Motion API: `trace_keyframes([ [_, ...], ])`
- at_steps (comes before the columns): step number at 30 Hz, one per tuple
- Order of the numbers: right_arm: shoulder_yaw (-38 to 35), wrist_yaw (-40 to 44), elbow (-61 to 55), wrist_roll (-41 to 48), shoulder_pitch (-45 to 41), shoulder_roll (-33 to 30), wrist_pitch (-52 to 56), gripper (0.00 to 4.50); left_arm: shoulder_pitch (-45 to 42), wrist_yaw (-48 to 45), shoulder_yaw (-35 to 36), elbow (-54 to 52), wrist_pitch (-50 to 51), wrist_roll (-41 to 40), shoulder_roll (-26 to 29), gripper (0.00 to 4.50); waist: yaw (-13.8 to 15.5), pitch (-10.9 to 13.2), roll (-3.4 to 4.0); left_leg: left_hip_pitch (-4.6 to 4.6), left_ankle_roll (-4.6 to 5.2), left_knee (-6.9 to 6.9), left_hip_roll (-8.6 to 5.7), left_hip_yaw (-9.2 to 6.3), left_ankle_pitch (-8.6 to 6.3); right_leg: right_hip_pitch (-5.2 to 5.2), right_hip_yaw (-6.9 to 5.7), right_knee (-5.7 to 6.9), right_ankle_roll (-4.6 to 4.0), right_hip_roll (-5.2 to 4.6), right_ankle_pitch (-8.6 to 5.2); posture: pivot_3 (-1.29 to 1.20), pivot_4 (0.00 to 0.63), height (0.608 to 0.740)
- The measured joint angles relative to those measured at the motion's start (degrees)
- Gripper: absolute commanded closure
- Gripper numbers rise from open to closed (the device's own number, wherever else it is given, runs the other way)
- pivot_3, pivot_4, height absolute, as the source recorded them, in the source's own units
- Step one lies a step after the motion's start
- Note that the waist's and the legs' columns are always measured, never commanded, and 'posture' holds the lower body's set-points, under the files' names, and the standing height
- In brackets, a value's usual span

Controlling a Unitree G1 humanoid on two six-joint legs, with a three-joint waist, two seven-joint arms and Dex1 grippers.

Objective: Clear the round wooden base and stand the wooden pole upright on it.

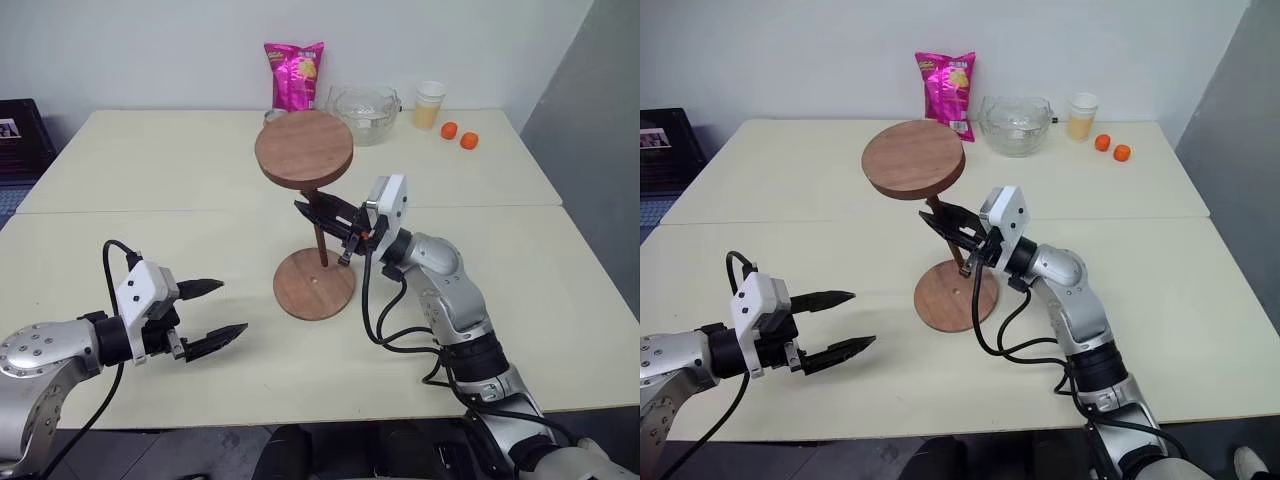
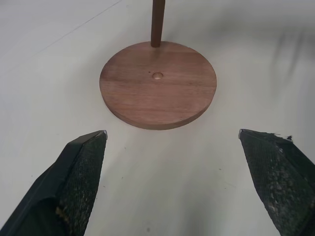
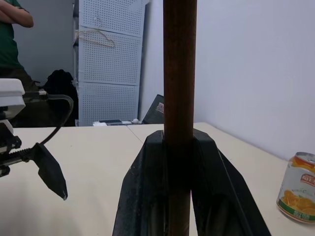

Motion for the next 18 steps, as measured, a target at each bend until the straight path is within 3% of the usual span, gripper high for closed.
trace_keyframes([
  [18, 1.75, -0.01, 2.78, -0.53, 0.9, 1.66, -2.02, 4.26, -1.05, -0.55, -1.74, -1.7, 0.89, -1.15, 0.25, 0.0, 0.01, 0.0, 0.0, 0.0, 0.0, 0.0, 0.0, 0.0, 0.0, 0.0, 0.0, 0.0, 0.0, -0.01, 0.0, 0.0, 0.15, 0.74],
])
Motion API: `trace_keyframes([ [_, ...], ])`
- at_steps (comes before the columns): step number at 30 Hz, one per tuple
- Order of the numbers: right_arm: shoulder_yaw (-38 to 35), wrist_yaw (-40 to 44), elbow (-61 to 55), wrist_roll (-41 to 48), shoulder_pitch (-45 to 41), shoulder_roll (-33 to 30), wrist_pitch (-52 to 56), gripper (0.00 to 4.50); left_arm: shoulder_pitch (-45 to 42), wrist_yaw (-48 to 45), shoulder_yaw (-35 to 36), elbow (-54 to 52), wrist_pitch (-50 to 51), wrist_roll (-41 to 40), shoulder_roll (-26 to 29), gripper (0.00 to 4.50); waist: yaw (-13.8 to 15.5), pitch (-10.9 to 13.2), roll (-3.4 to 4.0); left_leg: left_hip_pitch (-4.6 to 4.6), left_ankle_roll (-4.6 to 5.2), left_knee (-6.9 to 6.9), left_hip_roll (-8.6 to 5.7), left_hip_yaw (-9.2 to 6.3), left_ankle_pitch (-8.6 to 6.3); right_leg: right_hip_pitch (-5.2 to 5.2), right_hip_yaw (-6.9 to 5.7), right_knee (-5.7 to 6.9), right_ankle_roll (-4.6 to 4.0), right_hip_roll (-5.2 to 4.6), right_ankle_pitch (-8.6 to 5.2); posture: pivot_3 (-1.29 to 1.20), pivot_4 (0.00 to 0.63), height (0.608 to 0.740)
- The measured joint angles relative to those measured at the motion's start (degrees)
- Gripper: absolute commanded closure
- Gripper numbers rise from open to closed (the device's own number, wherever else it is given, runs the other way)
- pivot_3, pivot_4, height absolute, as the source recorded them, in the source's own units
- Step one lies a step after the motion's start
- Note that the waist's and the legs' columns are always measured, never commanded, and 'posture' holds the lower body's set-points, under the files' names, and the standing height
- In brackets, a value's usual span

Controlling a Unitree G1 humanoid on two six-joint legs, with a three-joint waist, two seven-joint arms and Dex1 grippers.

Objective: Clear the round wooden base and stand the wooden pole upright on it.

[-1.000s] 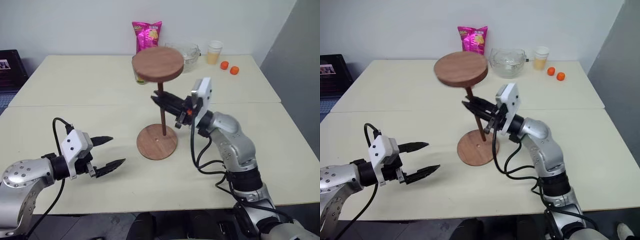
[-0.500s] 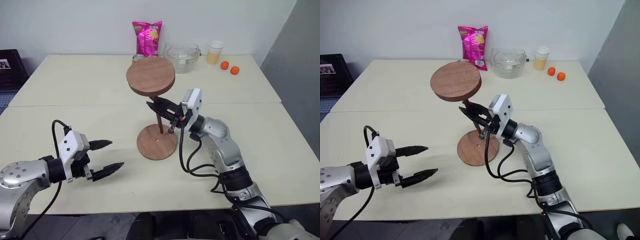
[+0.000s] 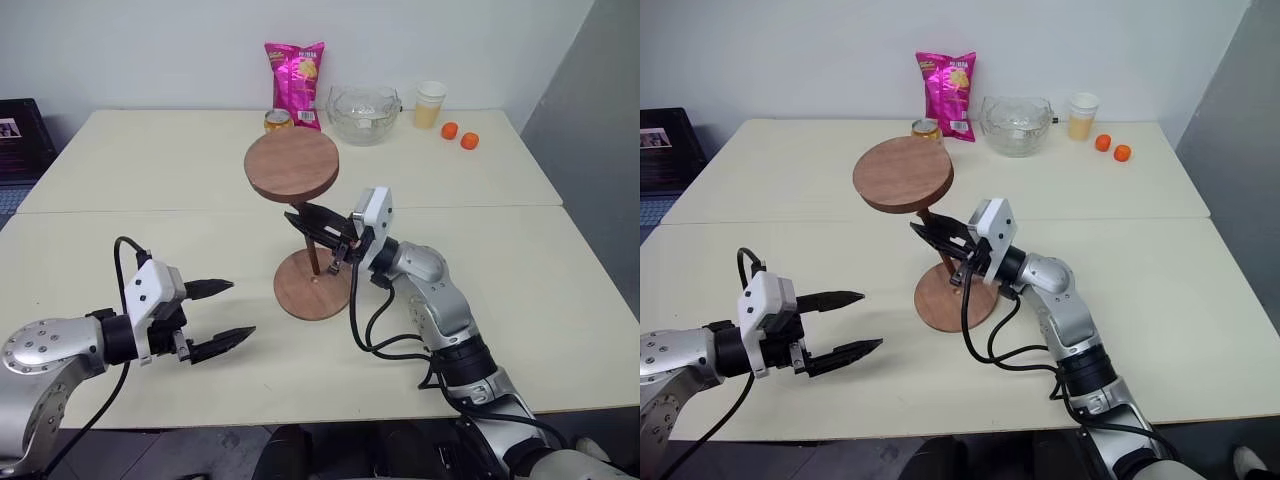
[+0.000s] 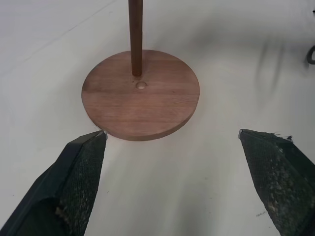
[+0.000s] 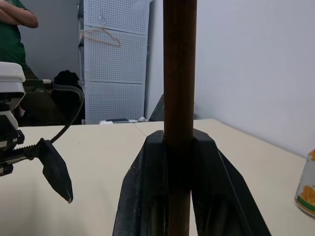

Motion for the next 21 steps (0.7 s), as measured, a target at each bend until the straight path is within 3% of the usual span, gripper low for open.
trace_keyframes([
  [21, 1.7, 0.14, 1.27, -0.17, 1.77, 0.04, -2.02, 4.26, -0.19, -0.75, -0.8, 0.41, -1.33, 1.36, 0.74, 0.0, 0.02, -0.01, -0.01, 0.01, 0.0, 0.0, 0.0, 0.0, 0.0, 0.01, 0.0, 0.0, 0.0, 0.0, 0.0, 0.0, 0.15, 0.74],
])
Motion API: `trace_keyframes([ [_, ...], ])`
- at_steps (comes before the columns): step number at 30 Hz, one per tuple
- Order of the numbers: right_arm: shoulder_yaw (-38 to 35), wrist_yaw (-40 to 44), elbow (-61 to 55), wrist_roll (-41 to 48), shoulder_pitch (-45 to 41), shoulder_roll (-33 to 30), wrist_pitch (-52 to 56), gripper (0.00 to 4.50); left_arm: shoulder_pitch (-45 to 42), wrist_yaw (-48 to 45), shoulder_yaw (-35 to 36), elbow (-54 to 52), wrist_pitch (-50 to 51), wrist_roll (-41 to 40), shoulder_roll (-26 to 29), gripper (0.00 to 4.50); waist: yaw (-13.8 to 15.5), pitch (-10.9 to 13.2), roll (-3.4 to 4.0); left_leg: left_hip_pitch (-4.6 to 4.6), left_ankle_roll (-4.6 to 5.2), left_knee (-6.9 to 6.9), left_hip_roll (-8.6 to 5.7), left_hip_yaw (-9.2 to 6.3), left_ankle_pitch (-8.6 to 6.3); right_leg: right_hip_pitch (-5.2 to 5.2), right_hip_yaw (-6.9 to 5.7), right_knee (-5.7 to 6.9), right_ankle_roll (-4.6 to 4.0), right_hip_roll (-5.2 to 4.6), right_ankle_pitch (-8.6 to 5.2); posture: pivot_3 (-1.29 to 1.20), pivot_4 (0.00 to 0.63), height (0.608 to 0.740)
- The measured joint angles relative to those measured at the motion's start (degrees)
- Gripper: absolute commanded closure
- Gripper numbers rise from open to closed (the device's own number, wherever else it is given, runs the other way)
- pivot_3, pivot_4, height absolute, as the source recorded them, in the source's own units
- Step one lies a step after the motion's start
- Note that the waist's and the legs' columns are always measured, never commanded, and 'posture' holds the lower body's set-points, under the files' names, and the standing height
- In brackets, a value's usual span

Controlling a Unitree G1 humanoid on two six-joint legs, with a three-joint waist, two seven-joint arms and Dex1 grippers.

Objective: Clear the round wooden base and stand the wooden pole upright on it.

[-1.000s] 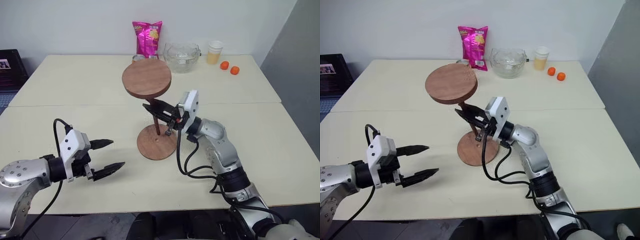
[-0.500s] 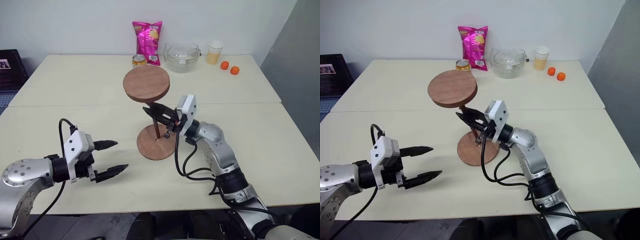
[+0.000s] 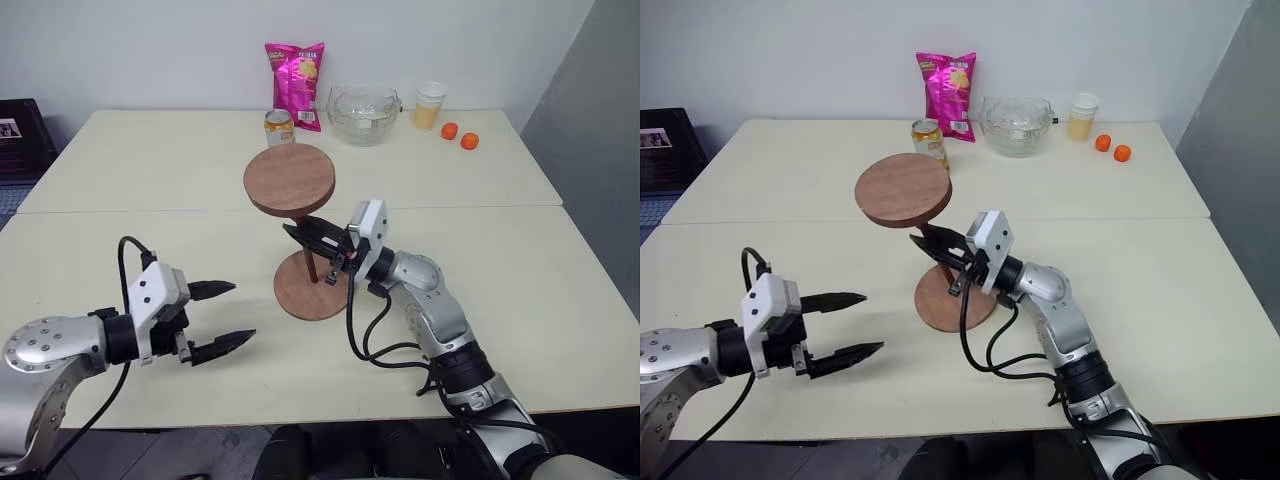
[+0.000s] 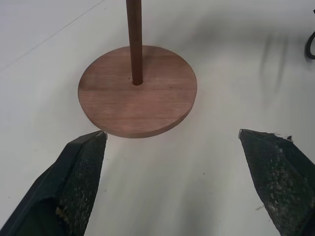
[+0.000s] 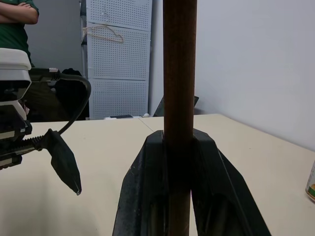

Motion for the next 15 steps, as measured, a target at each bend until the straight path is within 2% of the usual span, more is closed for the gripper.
trace_keyframes([
  [15, 1.56, -2.62, -0.52, -2.29, -0.93, -1.64, 3.99, 4.26, -0.06, 0.01, -0.41, 0.25, -1.19, 0.39, 0.0, 0.0, 0.06, -0.14, -0.02, 0.14, 0.0, -0.01, 0.0, 0.0, 0.0, 0.1, 0.0, 0.01, 0.0, 0.0, 0.0, 0.0, 0.15, 0.74],
])
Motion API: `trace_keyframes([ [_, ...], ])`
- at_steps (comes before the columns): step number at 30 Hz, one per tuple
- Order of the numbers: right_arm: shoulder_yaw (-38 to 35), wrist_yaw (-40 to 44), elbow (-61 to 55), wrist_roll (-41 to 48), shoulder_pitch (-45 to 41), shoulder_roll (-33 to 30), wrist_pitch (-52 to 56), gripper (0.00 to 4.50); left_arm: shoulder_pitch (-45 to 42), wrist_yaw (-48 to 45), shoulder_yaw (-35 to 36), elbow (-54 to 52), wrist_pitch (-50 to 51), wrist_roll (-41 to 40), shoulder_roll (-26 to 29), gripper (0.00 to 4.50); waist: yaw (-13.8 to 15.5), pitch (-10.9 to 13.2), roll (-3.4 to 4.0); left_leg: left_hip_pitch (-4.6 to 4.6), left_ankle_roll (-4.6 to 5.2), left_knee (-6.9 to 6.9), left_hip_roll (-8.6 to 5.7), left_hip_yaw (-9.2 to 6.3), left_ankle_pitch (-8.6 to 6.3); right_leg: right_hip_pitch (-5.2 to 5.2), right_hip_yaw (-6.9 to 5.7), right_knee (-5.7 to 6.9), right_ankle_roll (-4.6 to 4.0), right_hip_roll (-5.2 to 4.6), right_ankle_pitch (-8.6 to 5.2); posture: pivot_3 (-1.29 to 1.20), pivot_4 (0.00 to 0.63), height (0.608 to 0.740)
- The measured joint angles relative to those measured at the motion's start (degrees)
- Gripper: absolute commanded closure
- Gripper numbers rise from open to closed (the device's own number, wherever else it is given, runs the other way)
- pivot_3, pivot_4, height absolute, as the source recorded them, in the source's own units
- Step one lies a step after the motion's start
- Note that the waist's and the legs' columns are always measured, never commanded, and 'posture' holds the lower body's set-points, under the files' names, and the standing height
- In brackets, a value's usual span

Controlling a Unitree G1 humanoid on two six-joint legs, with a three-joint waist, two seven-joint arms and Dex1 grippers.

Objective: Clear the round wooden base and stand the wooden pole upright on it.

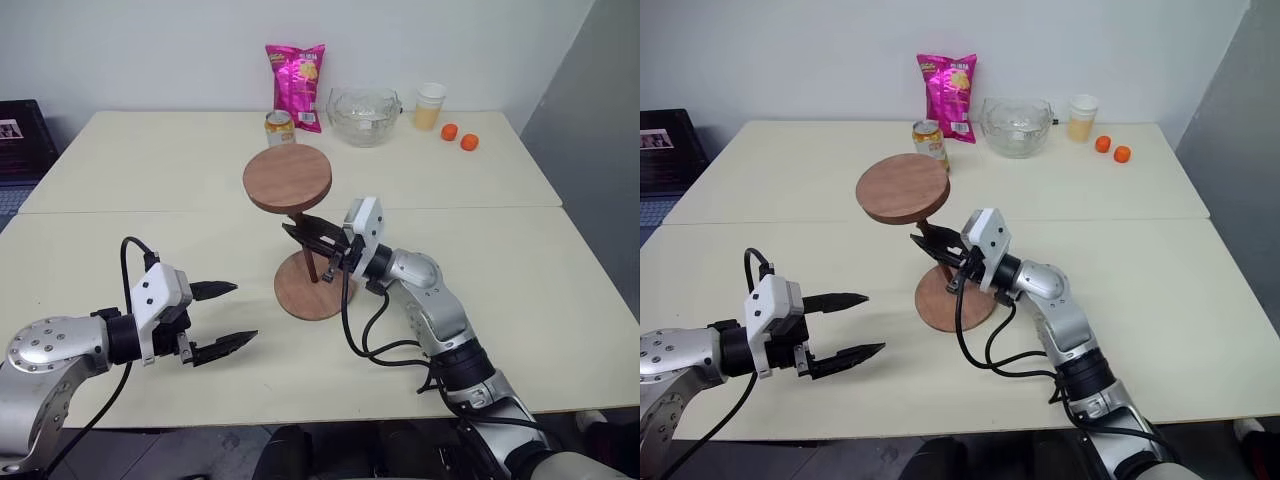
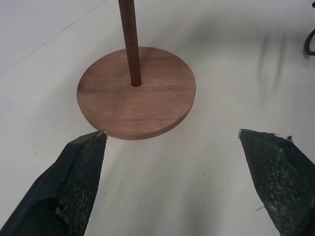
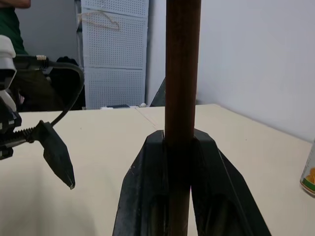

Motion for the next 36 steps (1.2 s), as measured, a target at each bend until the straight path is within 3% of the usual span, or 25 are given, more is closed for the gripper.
trace_keyframes([
  [8, 0.69, -0.88, -0.1, -0.18, -0.25, -0.75, 3.51, 4.26, 0.01, 0.01, -0.01, 0.01, -0.09, 0.02, -0.01, 0.0, 0.02, -0.34, 0.12, 0.79, 0.01, -0.15, 0.0, 0.01, -0.02, 0.74, 0.02, -0.07, -0.07, -0.01, -0.07, 0.0, 0.15, 0.74],
  [36, 0.9, -1.41, -1.7, 0.08, -1.26, -3.51, 11.89, 4.26, -0.55, 1.09, -1.24, 0.87, -0.29, 0.46, -0.37, 0.0, 0.3, -1.63, 0.58, 1.08, 0.14, -0.21, -0.02, -0.04, -0.11, 0.79, -0.01, -0.21, -0.12, -0.06, -0.21, 0.0, 0.15, 0.74],
])
